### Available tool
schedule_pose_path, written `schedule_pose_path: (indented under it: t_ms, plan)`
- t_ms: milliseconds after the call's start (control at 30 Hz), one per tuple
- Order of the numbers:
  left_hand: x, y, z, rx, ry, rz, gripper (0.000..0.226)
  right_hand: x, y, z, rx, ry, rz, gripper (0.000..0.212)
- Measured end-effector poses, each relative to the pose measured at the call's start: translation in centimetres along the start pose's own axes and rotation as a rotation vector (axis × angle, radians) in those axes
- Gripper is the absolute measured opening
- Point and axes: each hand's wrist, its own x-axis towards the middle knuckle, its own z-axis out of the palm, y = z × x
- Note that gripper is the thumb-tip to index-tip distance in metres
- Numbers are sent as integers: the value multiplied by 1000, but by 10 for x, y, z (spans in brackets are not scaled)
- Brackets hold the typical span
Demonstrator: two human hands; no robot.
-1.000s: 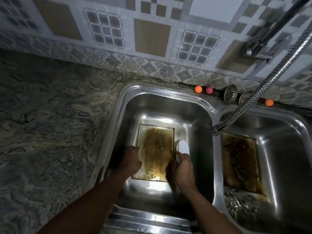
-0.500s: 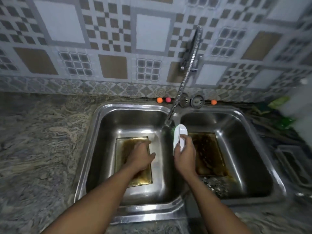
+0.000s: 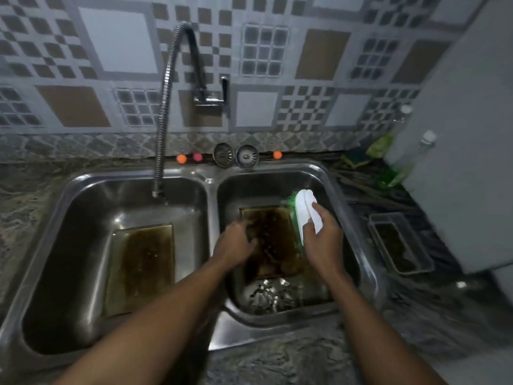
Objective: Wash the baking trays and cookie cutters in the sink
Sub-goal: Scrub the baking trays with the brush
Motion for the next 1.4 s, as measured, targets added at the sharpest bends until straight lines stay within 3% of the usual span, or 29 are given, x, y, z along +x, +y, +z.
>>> schedule_pose_path:
  t_ms: [167,367,500,667,833,967,1133,1400]
  plan:
    - [16,17,52,26,-18,-150,29,46,43,-58,-40,-5,-43,42]
    - [37,-11,117,94,-99,-317,36,83,90,-128,-131,44,21,39]
    - [33,11,122,177,-108,-379,29,91,128,-158,-165,63,48,32]
    - [46,12,133,224,-100,-444,30,92,158,-165,-175,38,131,29]
    - [80,-56,164,257,-105,-514,33,98,176,-168,-203,36,157,30]
    - [79,-34,148,267,-68,-476,22,95,189,-162,-256,24,158,26]
    - [80,-29,144,213,-14,-544,39,91,194,-162,-292,7,107,23]
    - [76,-27,142,228,44,-560,36,91,191,-165,-282,-18,108,22]
